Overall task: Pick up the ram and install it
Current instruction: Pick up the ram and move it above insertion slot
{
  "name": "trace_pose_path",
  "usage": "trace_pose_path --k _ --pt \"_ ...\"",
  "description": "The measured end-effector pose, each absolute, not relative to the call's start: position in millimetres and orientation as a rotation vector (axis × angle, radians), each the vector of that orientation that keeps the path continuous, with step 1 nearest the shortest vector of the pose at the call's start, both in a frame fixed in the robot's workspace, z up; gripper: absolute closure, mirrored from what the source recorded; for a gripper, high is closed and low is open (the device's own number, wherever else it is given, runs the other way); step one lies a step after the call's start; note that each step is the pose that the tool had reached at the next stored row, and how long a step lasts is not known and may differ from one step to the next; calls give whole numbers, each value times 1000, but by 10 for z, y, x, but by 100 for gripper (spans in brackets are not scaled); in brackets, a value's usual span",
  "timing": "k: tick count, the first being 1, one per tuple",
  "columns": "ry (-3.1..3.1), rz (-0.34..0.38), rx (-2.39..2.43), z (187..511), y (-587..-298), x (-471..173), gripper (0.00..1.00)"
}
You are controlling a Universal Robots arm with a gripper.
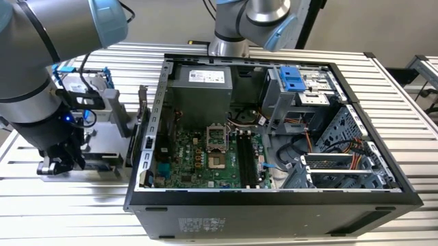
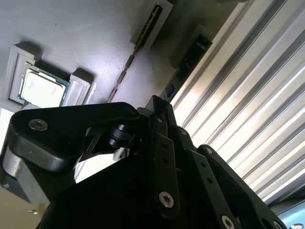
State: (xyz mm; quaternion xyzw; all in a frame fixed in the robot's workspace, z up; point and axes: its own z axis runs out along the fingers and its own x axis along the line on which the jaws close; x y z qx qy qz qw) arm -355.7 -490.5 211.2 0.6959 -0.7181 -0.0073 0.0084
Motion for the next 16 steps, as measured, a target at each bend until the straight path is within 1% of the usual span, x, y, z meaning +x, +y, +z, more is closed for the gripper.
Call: trace_pose_path --k 16 --pt "-2244 -23 2174 2315 -4905 -3557 100"
